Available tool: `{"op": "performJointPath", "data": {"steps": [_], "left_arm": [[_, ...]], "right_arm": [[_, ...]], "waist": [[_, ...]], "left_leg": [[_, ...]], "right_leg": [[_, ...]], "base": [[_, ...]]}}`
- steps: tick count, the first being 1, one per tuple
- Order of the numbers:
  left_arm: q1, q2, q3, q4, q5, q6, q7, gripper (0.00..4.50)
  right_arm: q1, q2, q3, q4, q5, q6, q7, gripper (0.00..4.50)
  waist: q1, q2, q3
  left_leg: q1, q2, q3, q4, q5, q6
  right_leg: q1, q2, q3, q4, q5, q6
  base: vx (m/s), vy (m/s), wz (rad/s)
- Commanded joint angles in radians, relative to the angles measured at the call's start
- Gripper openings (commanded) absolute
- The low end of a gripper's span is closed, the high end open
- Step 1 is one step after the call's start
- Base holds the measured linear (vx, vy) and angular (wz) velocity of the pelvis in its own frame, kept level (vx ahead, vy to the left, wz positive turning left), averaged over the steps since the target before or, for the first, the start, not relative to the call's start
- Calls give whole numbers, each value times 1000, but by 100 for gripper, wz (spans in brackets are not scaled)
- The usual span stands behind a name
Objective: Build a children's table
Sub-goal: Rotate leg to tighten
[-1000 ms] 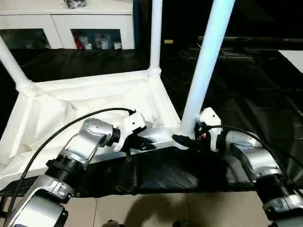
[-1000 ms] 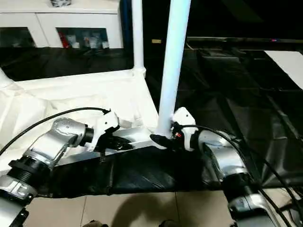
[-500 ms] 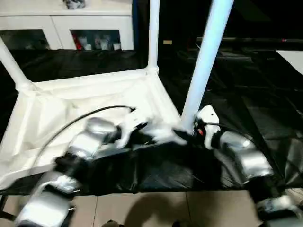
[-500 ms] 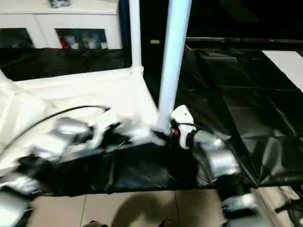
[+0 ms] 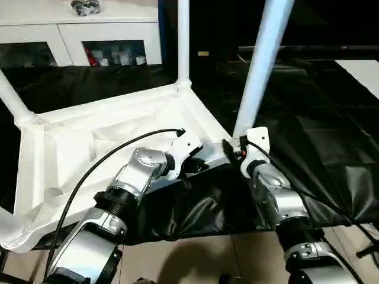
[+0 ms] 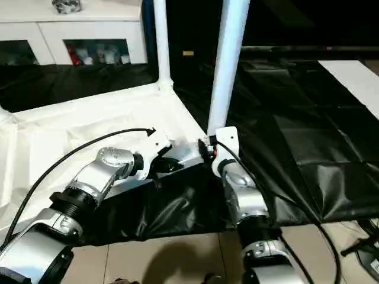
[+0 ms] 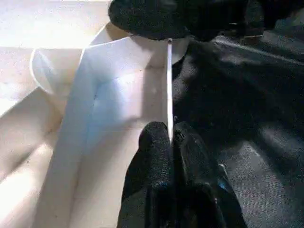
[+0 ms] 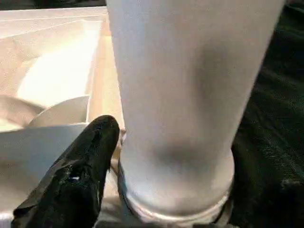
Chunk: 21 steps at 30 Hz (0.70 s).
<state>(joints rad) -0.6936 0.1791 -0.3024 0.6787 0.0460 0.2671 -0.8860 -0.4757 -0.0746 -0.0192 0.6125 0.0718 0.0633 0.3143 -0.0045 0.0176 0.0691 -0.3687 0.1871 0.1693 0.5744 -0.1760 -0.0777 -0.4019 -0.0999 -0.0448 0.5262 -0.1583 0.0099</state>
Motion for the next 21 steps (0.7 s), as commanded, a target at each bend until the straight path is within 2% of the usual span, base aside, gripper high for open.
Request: {"op": "performJointPath", "data": {"steps": [1,2,4,5,9,10,11,12,14,15,16,17,20,21], "left_arm": [[27,-10,-39,-21,-24,-46,-76,0],[35,7,-32,-34,-36,-51,-107,0],[52,39,-22,-63,-65,-71,-180,0],[58,51,-18,-75,-77,-68,-205,0],[82,102,-13,-120,-114,-104,-328,0],[85,109,-14,-126,-118,-104,-342,0],[90,124,-13,-139,-127,-104,-369,0],[92,135,-11,-146,-131,-104,-385,0],[93,154,-14,-150,-131,-115,-413,0],[94,165,-16,-150,-130,-121,-430,0],[94,169,-16,-149,-129,-123,-436,0],[93,183,-16,-145,-127,-130,-461,0],[92,197,-15,-145,-126,-134,-484,0],[92,202,-14,-146,-127,-134,-491,0]], "right_arm": [[6,-5,111,-62,24,-24,193,399],[18,-39,120,-72,31,-29,254,399],[37,-104,135,-87,42,-41,357,399],[41,-126,139,-91,45,-47,392,399],[56,-205,147,-116,68,-47,538,399],[57,-213,148,-119,67,-47,556,399],[62,-237,155,-132,67,-44,603,399],[64,-258,163,-140,70,-42,647,399],[64,-287,175,-147,77,-35,709,399],[62,-302,183,-150,79,-34,736,399],[61,-308,186,-151,80,-32,748,399],[55,-326,199,-153,82,-29,788,382],[48,-336,204,-151,84,-24,818,364],[44,-338,204,-152,87,-24,827,361]], "waist": [[0,-18,-46],[4,-20,-47],[8,-23,-48],[12,-24,-48],[24,-30,-55],[24,-30,-55],[29,-30,-56],[33,-30,-59],[38,-28,-63],[43,-29,-65],[45,-29,-66],[48,-28,-68],[52,-27,-67],[53,-27,-65]], "left_leg": [[14,20,-8,-91,-459,60],[8,22,-6,-90,-431,68],[9,24,-2,-88,-409,79],[8,25,3,-84,-388,82],[10,28,14,-73,-309,100],[10,28,14,-73,-309,100],[1,26,14,-70,-273,105],[7,30,16,-67,-257,111],[7,30,19,-64,-218,119],[4,30,21,-60,-163,135],[3,31,22,-59,-148,139],[3,32,24,-57,-124,146],[2,34,26,-56,-117,147],[4,36,25,-57,-134,135]], "right_leg": [[24,-29,7,-65,-515,-128],[29,-32,10,-59,-498,-137],[26,-32,15,-59,-482,-148],[23,-34,21,-51,-460,-167],[22,-30,31,-33,-366,-211],[22,-30,31,-33,-366,-211],[28,-27,33,-21,-329,-217],[26,-30,34,-17,-313,-224],[29,-28,34,-11,-265,-235],[33,-24,32,-1,-183,-259],[35,-24,31,3,-159,-265],[38,-23,28,9,-124,-277],[39,-21,25,11,-113,-284],[38,-22,25,9,-141,-283]], "base": [[0,0,0],[0,0,0],[0,0,0],[0,0,0],[0,0,0],[54,-43,7],[54,-43,7],[58,-38,5],[63,-38,7],[62,-36,6],[52,-27,3],[52,-27,3],[0,0,0],[0,0,0]]}}
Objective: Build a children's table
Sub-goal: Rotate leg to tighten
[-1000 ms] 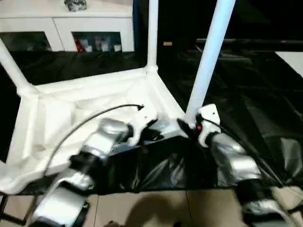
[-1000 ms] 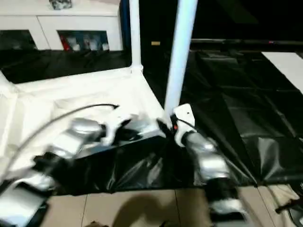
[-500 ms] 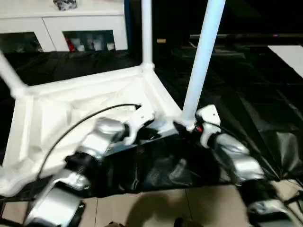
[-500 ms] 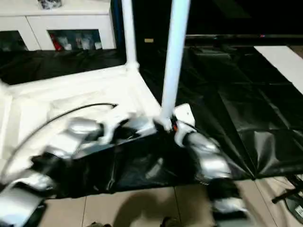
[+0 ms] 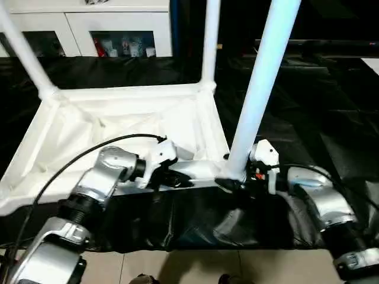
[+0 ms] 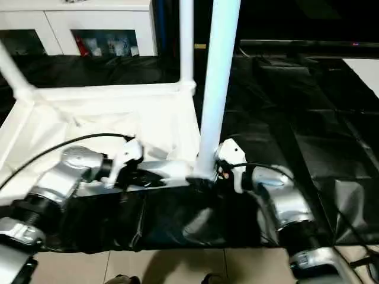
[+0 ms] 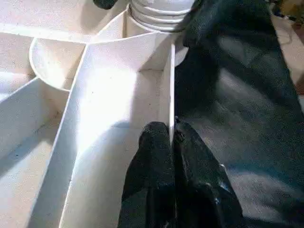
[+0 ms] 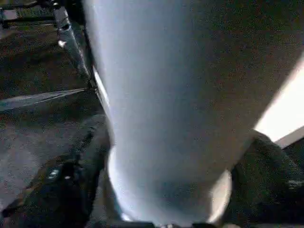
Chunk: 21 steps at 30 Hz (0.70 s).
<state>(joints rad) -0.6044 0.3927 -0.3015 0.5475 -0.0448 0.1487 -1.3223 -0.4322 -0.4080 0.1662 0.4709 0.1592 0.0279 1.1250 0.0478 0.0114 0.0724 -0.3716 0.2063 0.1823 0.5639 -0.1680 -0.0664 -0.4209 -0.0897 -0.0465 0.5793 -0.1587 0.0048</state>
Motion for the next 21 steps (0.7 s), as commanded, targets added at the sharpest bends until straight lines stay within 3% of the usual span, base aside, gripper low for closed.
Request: {"op": "performJointPath", "data": {"steps": [1,5,6,14,17,20,21], "left_arm": [[3,-6,-15,-16,-36,-16,-65,0],[3,3,-19,-12,-35,-19,-81,0],[3,3,-19,-12,-35,-19,-81,0],[-4,-27,-14,18,-18,-5,-35,0],[-13,-76,-10,41,8,12,67,0],[-30,-171,-10,72,46,57,231,0],[-33,-201,-10,80,54,68,274,0]], "right_arm": [[-5,-5,20,-12,7,22,33,334],[-7,-11,31,-12,20,42,79,319],[-7,-11,31,-12,20,43,80,294],[26,5,38,-39,24,83,78,271],[34,48,15,-14,-10,71,-53,270],[24,148,-27,67,-70,87,-354,270],[24,189,-44,75,-73,99,-437,269]], "waist": [[-1,-29,-70],[0,-23,-68],[0,-26,-67],[3,-30,-69],[5,-32,-65],[-2,-25,-59],[-8,-30,-59]], "left_leg": [[8,17,13,-48,-161,114],[10,20,11,-51,-194,89],[10,20,10,-53,-205,77],[11,18,15,-50,-185,77],[14,17,15,-51,-204,65],[15,14,10,-59,-252,23],[17,12,7,-60,-285,8]], "right_leg": [[58,-32,26,-46,-170,-272],[55,-35,27,-51,-230,-257],[55,-35,28,-52,-246,-250],[55,-35,33,-49,-221,-245],[50,-37,34,-58,-272,-230],[45,-37,33,-69,-374,-194],[44,-36,31,-74,-422,-175]], "base": [[0,0,0],[0,0,0],[0,0,0],[0,0,0],[0,0,0],[0,0,0],[0,0,0]]}}
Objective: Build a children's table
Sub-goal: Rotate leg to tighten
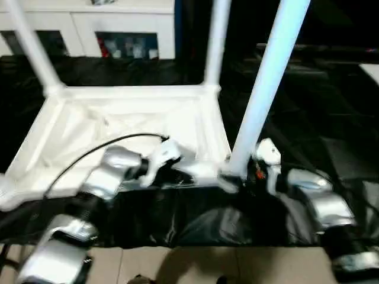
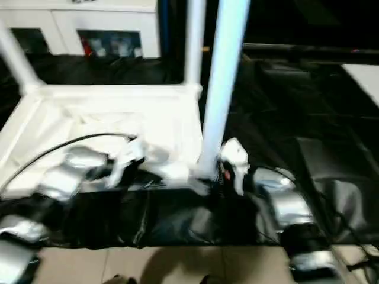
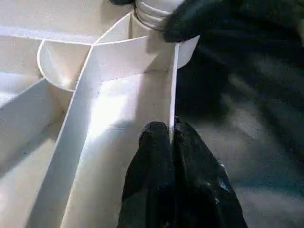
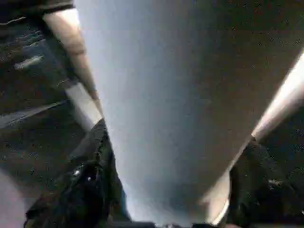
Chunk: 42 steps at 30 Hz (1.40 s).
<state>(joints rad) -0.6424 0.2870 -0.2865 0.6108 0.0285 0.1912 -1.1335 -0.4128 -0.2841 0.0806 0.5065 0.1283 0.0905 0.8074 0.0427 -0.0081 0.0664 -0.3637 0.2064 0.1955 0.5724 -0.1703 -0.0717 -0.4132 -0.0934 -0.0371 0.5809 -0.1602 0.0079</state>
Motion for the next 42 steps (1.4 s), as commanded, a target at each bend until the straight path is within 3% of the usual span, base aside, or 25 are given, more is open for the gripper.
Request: {"op": "performJointPath", "data": {"steps": [1,5,7,9,11,13,17,21,23,26,28,29,30,31,34,36,39,42], "left_arm": [[2,-113,-25,21,-15,32,109,0],[-10,-168,-36,47,11,31,181,0],[-20,-206,-53,75,42,20,223,0],[-21,-213,-53,77,45,20,227,0],[-22,-213,-53,76,51,17,225,0],[-22,-206,-47,72,49,17,218,0],[-23,-176,-15,66,25,1,189,0],[-11,-118,-21,56,17,-58,94,0],[3,-83,-28,34,4,-88,22,0],[14,-53,-30,13,-10,-90,-42,0],[24,-22,-32,-16,-31,-86,-128,0],[28,-4,-39,-18,-28,-102,-159,0],[29,8,-44,-16,-22,-117,-173,0],[29,17,-48,-13,-21,-127,-186,0],[32,46,-52,-6,-24,-146,-230,0],[34,59,-53,-7,-23,-152,-249,0],[34,71,-52,-8,-24,-155,-263,0],[32,80,-50,-7,-29,-155,-282,0]], "right_arm": [[5,91,31,41,-42,47,-166,269],[-6,185,6,66,-44,80,-318,269],[-34,280,9,104,-71,40,-440,269],[-46,296,14,115,-84,5,-456,269],[-56,302,10,120,-92,-36,-469,325],[-59,288,3,117,-97,-64,-463,339],[-41,212,-2,90,-86,-98,-363,376],[-13,123,-17,43,-15,-84,-169,387],[-2,61,-3,25,-7,-96,-59,387],[13,1,18,-3,10,-94,70,387],[30,-66,46,-36,34,-72,219,387],[34,-92,58,-41,34,-71,271,387],[35,-107,65,-42,33,-73,299,387],[36,-120,72,-47,34,-68,325,360],[29,-157,96,-40,23,-69,386,348],[23,-164,103,-34,17,-76,399,315],[13,-163,100,-34,27,-65,409,304],[5,-161,105,-39,40,-51,430,287]], "waist": [[-6,-11,-53],[-20,-10,-50],[-24,1,-47],[-30,-3,-48],[-36,0,-47],[-38,1,-50],[-38,-1,-56],[-31,-2,-58],[-29,-2,-60],[-22,-1,-63],[-12,-2,-64],[-9,-8,-65],[-4,-5,-67],[-3,-3,-66],[1,-5,-60],[0,-6,-57],[-3,-5,-55],[-4,-10,-56]], "left_leg": [[9,11,-6,-71,-293,8],[17,5,-12,-73,-381,10],[23,2,-17,-75,-421,-5],[23,1,-22,-77,-455,-8],[27,1,-24,-78,-485,-4],[25,3,-26,-81,-486,0],[12,8,-21,-84,-439,24],[5,10,-12,-79,-367,66],[-2,11,-11,-76,-322,78],[2,15,-5,-69,-261,98],[-1,16,-3,-65,-226,115],[-4,16,0,-62,-194,127],[-5,16,1,-59,-163,139],[-4,17,3,-59,-157,143],[-2,20,3,-62,-194,131],[1,22,2,-66,-237,104],[2,23,-1,-72,-274,75],[1,22,0,-71,-262,73]], "right_leg": [[37,-32,21,-78,-435,-171],[26,-31,17,-98,-569,-112],[19,-32,13,-109,-625,-86],[20,-29,7,-115,-649,-62],[15,-28,4,-120,-650,-63],[18,-28,4,-118,-620,-73],[28,-26,13,-101,-458,-133],[37,-29,19,-91,-349,-184],[45,-32,19,-84,-312,-200],[45,-31,20,-76,-240,-233],[50,-28,21,-64,-176,-252],[52,-27,21,-56,-127,-262],[54,-26,19,-51,-92,-271],[52,-26,19,-49,-83,-275],[49,-28,16,-54,-149,-272],[45,-30,19,-62,-231,-255],[42,-30,20,-67,-294,-234],[43,-29,22,-63,-268,-235]], "base": [[0,0,0],[0,0,0],[0,0,0],[0,0,0],[0,0,0],[0,0,0],[0,0,0],[0,0,0],[0,0,0],[0,0,0],[25,-11,2],[0,0,0],[0,0,0],[0,0,0],[0,0,0],[0,0,0],[0,0,0],[0,0,0]]}}
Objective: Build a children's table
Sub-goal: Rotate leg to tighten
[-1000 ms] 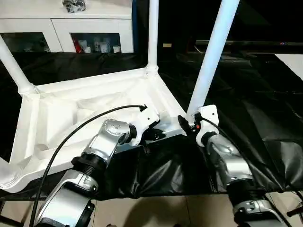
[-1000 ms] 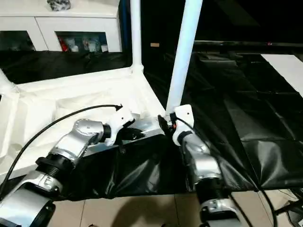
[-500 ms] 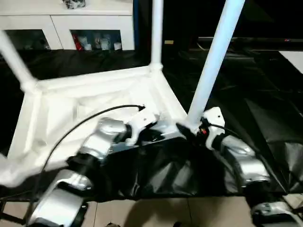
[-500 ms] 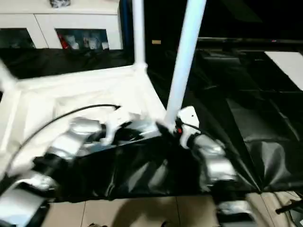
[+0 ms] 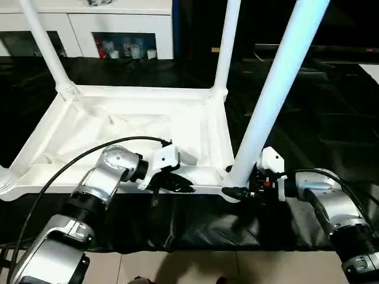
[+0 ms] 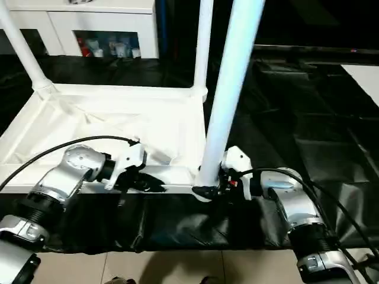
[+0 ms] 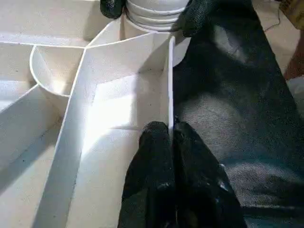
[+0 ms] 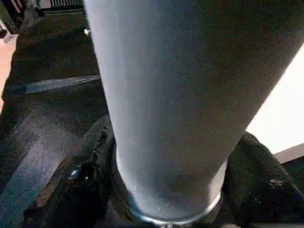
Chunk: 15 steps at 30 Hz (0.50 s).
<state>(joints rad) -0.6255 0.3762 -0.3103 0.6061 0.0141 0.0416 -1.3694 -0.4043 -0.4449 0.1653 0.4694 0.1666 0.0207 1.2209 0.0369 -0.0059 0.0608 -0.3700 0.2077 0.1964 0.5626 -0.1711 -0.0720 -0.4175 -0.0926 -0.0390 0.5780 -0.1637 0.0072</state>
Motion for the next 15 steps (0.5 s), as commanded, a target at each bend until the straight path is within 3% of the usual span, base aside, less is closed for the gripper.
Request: {"op": "performJointPath", "data": {"steps": [1,6,10,14,15], "left_arm": [[14,-8,-27,0,-17,-7,-54,0],[16,-14,-22,4,-26,-2,-45,0],[23,-48,-21,-7,-6,25,39,0],[14,-124,-8,2,15,80,178,0],[12,-150,-6,4,17,100,216,0]], "right_arm": [[-3,3,23,-5,5,23,24,287],[20,26,19,-38,30,49,23,272],[55,54,3,-66,30,53,-54,272],[64,145,-33,-43,-40,77,-313,272],[69,177,-43,-45,-46,83,-371,272]], "waist": [[2,-12,-51],[4,-12,-53],[4,-10,-49],[-6,-10,-38],[-10,-12,-38]], "left_leg": [[8,21,0,-61,-255,75],[5,19,3,-55,-199,97],[7,21,2,-60,-226,87],[12,20,-4,-70,-325,39],[14,16,-11,-74,-358,13]], "right_leg": [[47,-31,24,-60,-255,-237],[51,-30,23,-52,-172,-259],[48,-31,24,-59,-221,-249],[36,-33,26,-78,-397,-200],[34,-34,23,-85,-482,-164]], "base": [[0,0,0],[0,0,0],[0,0,0],[0,0,0],[0,0,0]]}}
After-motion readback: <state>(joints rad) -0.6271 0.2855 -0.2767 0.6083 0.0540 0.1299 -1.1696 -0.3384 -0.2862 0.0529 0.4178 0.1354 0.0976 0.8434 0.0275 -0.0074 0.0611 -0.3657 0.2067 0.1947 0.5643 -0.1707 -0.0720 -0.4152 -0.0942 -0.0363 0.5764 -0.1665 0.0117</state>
